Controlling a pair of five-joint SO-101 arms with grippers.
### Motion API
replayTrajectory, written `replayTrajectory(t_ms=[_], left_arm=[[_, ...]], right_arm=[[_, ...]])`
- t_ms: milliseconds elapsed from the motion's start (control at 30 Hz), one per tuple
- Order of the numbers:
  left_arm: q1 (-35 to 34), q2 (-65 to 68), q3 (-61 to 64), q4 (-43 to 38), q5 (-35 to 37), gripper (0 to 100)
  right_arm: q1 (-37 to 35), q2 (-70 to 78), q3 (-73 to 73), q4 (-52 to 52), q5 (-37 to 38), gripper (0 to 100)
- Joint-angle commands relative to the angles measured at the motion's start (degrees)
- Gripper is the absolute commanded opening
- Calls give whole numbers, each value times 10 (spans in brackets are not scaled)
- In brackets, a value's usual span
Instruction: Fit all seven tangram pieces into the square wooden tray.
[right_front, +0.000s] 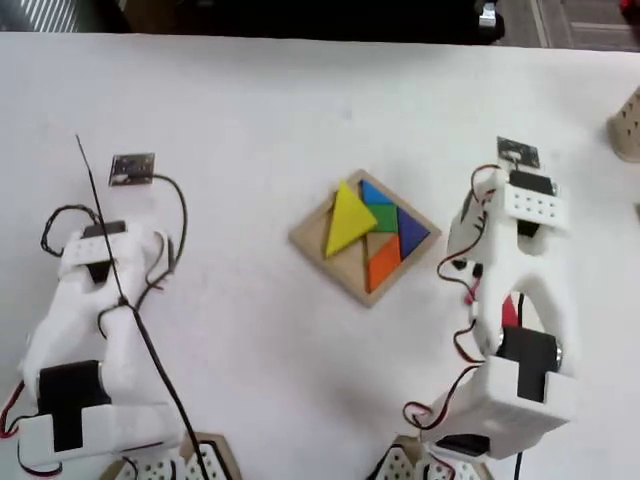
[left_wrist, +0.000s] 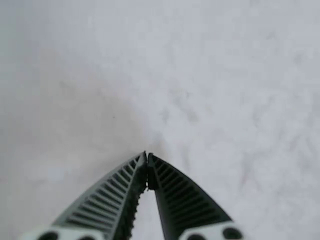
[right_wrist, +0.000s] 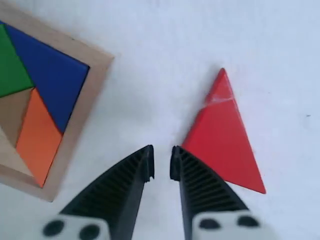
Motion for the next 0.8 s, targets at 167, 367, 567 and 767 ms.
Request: replayTrajectory(t_ms=[167, 367, 567, 767], left_arm=[[48, -6, -10, -10, -7, 23], [99, -7, -10, -10, -4, 23], [227, -7, -25, -13, -2, 23], [305, -7, -104, -9, 56, 23]], right_arm=[[60, -95, 107, -115, 25, 18], [76, -202, 263, -211, 52, 18], [80, -240, 340, -276, 130, 18], [69, -240, 345, -291, 130, 18]])
